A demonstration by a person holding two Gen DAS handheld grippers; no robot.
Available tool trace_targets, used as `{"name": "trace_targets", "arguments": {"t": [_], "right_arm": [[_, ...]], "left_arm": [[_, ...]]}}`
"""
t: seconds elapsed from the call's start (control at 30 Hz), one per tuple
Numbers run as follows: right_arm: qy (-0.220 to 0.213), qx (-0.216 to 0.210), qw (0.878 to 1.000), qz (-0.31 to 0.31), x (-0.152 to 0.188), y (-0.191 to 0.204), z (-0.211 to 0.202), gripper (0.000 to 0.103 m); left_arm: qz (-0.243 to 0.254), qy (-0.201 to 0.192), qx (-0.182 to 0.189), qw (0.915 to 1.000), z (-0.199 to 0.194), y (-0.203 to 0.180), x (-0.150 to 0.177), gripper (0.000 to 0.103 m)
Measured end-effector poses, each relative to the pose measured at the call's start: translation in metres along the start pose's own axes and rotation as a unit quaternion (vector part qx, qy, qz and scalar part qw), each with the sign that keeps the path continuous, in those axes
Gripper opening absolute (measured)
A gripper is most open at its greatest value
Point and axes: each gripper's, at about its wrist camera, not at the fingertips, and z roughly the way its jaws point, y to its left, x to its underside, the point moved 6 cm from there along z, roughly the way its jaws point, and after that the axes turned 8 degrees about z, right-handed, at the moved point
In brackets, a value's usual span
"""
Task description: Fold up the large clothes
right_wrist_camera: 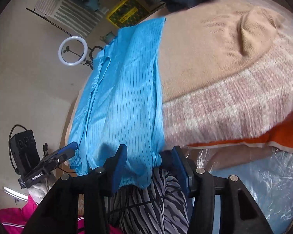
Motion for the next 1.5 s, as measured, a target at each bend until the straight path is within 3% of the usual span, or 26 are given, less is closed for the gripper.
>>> {"name": "trace_targets", "arguments": {"t": [0.13,0.3,0.4,0.57,0.63,0.67,0.7,0.73,0.8,0.9,1.07,1.33,1.5], "right_arm": [[-0.029,-0.002,1.000,0.012,0.022,-0.011,-0.027,0.051],[-0.084,0.019,0.996,0.031,0.030,-0.030,-0.077,0.051],[-0.112,0.025,0.993,0.035,0.029,-0.036,-0.100,0.051],[-0.132,0.034,0.991,0.018,0.022,-0.032,-0.115,0.051],[-0.132,0.034,0.991,0.011,0.021,-0.030,-0.116,0.051],[-0.132,0.036,0.991,0.007,0.021,-0.030,-0.114,0.051],[-0.131,0.038,0.991,0.002,0.021,-0.029,-0.114,0.051],[-0.129,0.039,0.991,-0.004,0.019,-0.026,-0.111,0.051],[-0.125,0.040,0.991,-0.015,0.016,-0.023,-0.108,0.051],[-0.130,0.044,0.990,-0.027,0.003,-0.016,-0.103,0.052],[-0.128,0.019,0.991,-0.033,-0.036,-0.001,-0.084,0.060],[-0.063,-0.069,0.995,0.020,-0.135,0.018,0.016,0.063],[-0.042,-0.085,0.992,0.085,-0.192,0.012,0.080,0.062]], "left_arm": [[0.042,0.002,0.014,0.9990,0.020,-0.041,-0.016,0.033],[0.097,0.013,0.004,0.9952,0.062,-0.093,-0.031,0.034],[0.104,0.031,-0.018,0.9939,0.093,-0.107,-0.035,0.051],[0.092,0.069,-0.083,0.9899,0.133,-0.097,-0.037,0.051],[0.088,0.057,-0.104,0.9891,0.136,-0.092,-0.040,0.051],[0.084,0.053,-0.109,0.9890,0.138,-0.091,-0.042,0.046],[0.082,0.049,-0.122,0.9880,0.138,-0.089,-0.043,0.029],[0.080,0.045,-0.125,0.9880,0.138,-0.085,-0.045,0.021],[0.053,0.043,-0.096,0.9930,0.139,-0.076,-0.048,0.004],[-0.027,0.035,-0.029,0.9986,0.127,-0.056,-0.051,0.001],[-0.110,-0.008,0.048,0.9927,0.084,-0.038,-0.058,0.001],[-0.119,-0.030,0.082,0.9890,0.057,-0.040,-0.066,0.000],[-0.102,-0.030,0.092,0.9901,0.054,-0.053,-0.067,0.000]]}}
